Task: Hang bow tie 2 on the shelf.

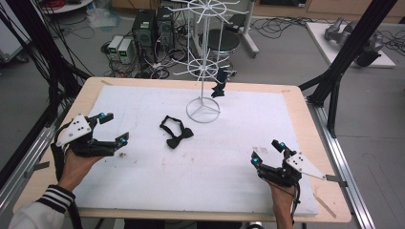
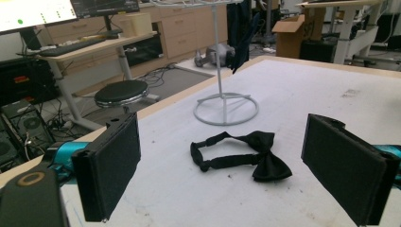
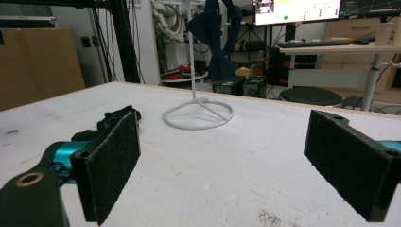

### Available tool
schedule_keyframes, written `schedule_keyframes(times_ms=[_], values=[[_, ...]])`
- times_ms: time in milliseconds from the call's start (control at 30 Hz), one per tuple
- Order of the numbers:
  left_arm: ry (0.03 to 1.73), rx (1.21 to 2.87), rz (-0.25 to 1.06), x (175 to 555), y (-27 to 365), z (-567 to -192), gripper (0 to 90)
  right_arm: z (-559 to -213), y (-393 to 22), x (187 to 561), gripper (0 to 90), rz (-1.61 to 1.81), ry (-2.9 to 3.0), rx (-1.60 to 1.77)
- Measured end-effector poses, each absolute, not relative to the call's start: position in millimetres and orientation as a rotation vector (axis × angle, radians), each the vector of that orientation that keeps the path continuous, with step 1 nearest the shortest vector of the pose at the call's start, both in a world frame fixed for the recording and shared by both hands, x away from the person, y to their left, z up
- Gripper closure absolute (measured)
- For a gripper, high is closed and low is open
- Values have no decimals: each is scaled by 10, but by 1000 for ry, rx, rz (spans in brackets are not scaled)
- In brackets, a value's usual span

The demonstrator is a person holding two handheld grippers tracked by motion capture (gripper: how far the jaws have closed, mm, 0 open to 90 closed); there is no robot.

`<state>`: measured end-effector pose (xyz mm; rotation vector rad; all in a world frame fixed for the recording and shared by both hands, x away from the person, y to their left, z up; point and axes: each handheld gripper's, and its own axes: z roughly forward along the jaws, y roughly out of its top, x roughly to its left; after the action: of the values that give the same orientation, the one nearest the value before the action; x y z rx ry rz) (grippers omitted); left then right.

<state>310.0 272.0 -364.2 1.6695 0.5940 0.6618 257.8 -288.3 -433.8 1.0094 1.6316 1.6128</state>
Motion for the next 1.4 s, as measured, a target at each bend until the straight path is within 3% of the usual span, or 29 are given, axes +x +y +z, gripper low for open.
schedule_keyframes(times_ms=[400,1400], values=[[584,1723,629,3260,2630,-3571,129,-4361,-2900,2578,107,1600,1633,1002],[485,2102,428,3765,1950,-3335,130,-4486,-2901,2577,106,1580,1661,992]])
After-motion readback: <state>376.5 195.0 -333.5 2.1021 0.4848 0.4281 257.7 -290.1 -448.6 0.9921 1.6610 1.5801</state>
